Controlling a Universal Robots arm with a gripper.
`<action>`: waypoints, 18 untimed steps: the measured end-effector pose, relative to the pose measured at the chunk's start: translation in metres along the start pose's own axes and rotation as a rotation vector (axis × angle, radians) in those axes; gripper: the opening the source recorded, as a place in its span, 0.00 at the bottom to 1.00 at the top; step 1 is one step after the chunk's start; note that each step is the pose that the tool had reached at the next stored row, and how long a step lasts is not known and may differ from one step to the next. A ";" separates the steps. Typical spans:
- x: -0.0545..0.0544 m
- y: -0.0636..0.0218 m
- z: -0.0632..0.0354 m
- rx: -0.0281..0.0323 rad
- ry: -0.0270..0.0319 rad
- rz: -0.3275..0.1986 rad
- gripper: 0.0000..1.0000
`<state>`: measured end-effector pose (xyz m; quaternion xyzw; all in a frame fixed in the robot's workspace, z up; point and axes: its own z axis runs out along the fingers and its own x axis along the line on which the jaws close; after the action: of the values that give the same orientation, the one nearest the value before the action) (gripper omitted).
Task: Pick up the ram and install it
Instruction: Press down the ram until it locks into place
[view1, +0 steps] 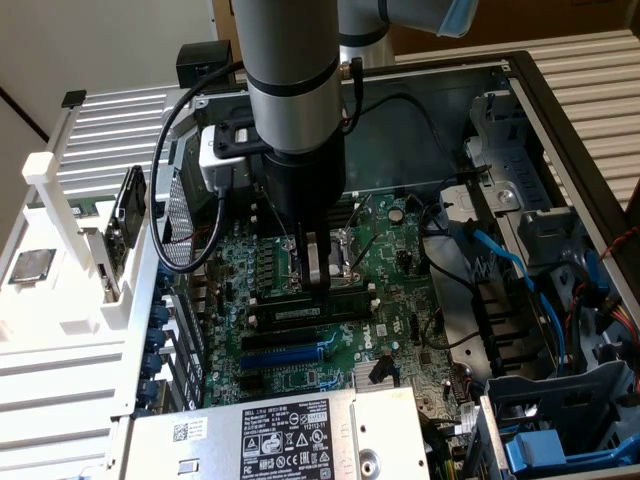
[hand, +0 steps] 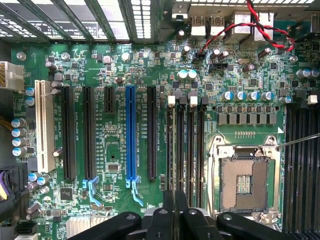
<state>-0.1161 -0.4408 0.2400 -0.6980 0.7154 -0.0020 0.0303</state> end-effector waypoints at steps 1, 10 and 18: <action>0.000 0.0000 0.0000 0.0000 0.0001 0.000 0.11; 0.000 0.0004 0.0000 0.0000 0.0000 0.000 0.10; -0.001 0.0026 -0.0001 0.0006 0.0000 0.000 0.10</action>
<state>-0.1187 -0.4402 0.2400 -0.6980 0.7154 -0.0022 0.0305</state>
